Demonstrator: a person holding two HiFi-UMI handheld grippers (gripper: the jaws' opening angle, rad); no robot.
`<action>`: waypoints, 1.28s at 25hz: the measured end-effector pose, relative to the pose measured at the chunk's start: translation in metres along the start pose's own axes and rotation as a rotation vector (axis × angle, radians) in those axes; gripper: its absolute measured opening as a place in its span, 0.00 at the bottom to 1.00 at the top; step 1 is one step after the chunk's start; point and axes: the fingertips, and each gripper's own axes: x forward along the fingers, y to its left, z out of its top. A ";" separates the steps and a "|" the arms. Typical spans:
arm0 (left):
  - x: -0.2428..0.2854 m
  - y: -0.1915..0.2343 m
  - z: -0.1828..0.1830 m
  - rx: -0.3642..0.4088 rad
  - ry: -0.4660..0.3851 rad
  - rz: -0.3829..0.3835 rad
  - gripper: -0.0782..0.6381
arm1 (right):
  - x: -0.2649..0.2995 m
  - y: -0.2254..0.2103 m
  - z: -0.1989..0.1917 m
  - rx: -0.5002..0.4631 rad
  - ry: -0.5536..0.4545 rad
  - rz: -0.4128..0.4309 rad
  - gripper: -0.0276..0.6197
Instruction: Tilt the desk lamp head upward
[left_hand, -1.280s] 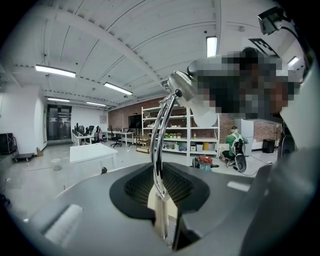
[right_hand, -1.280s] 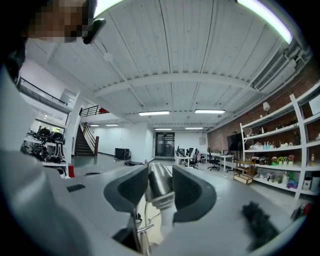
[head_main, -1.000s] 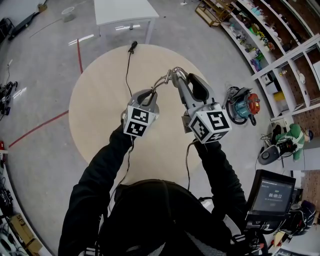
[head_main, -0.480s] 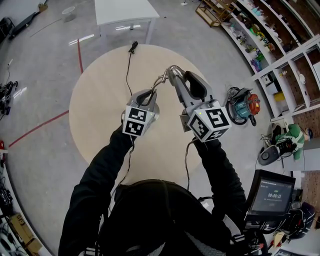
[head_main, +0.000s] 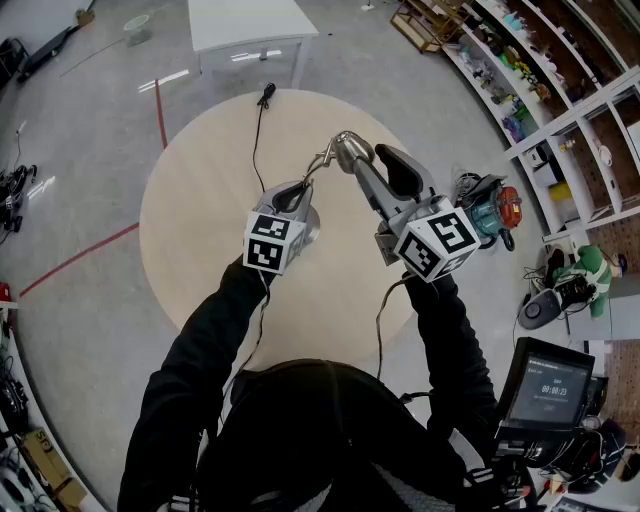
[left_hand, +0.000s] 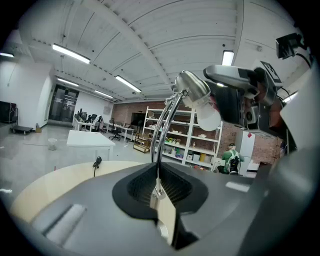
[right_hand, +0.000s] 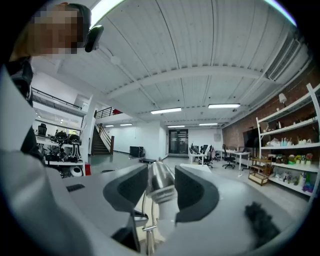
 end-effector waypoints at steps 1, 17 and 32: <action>0.000 0.001 0.000 0.000 0.000 -0.002 0.15 | 0.000 -0.001 -0.005 0.003 0.015 0.000 0.29; 0.000 -0.002 -0.006 -0.045 0.000 0.006 0.16 | 0.009 0.004 -0.008 0.015 0.028 0.025 0.29; -0.009 0.010 0.004 -0.068 0.008 0.006 0.18 | 0.037 0.021 0.009 -0.043 0.075 0.036 0.29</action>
